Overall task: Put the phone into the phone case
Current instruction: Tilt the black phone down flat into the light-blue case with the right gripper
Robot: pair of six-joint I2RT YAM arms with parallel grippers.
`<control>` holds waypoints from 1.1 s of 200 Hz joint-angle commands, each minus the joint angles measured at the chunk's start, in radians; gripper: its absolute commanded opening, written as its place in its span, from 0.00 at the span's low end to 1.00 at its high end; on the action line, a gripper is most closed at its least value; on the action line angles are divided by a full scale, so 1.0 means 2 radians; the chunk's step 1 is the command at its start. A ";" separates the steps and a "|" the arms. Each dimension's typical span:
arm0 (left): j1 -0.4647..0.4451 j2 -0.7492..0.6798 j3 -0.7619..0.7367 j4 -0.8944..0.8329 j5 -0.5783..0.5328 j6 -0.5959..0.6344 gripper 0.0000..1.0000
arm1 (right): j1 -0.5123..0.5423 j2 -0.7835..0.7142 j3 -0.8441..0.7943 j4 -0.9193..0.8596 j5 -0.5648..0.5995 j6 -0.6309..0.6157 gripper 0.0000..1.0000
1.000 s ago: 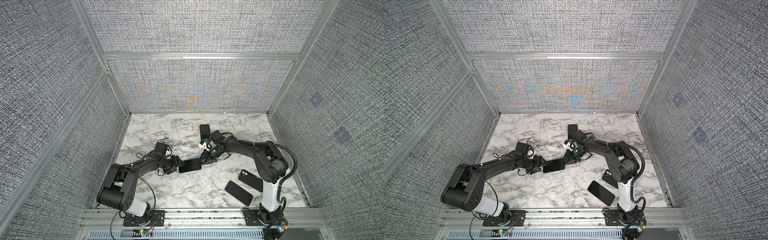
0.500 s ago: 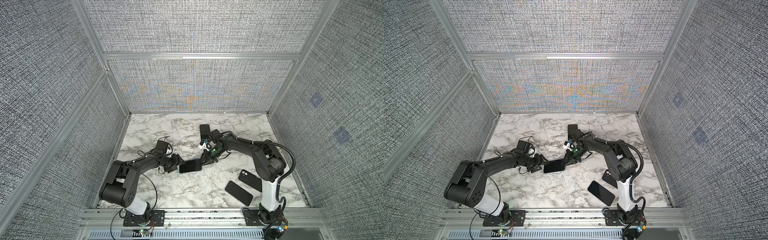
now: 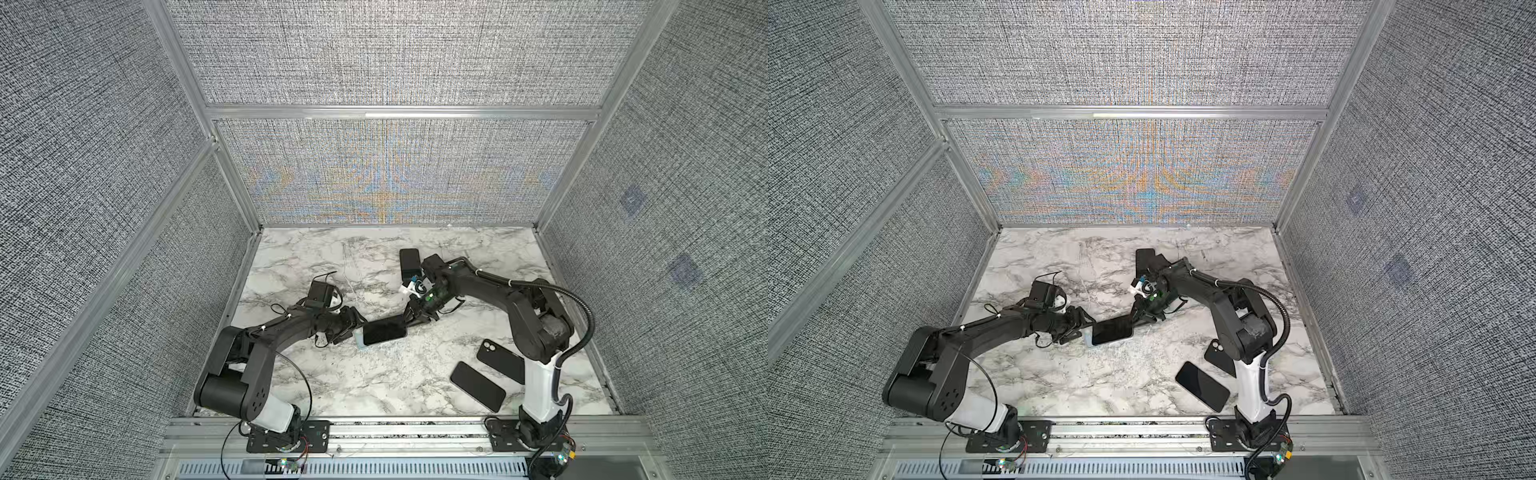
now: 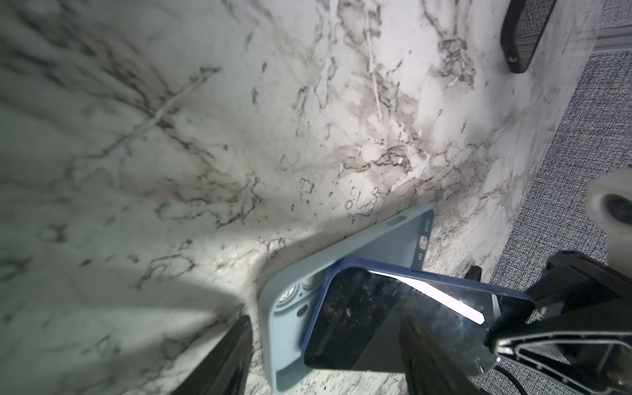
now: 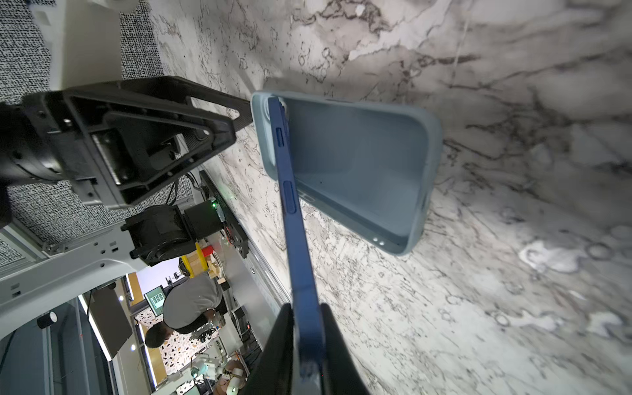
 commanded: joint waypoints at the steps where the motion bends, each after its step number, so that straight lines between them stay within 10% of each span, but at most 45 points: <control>1: 0.007 -0.015 -0.009 0.000 0.002 0.000 0.70 | 0.000 0.005 0.012 -0.041 0.000 -0.020 0.16; 220: 0.009 0.029 -0.009 0.062 0.061 -0.010 0.71 | -0.001 0.101 0.101 -0.075 0.019 -0.082 0.16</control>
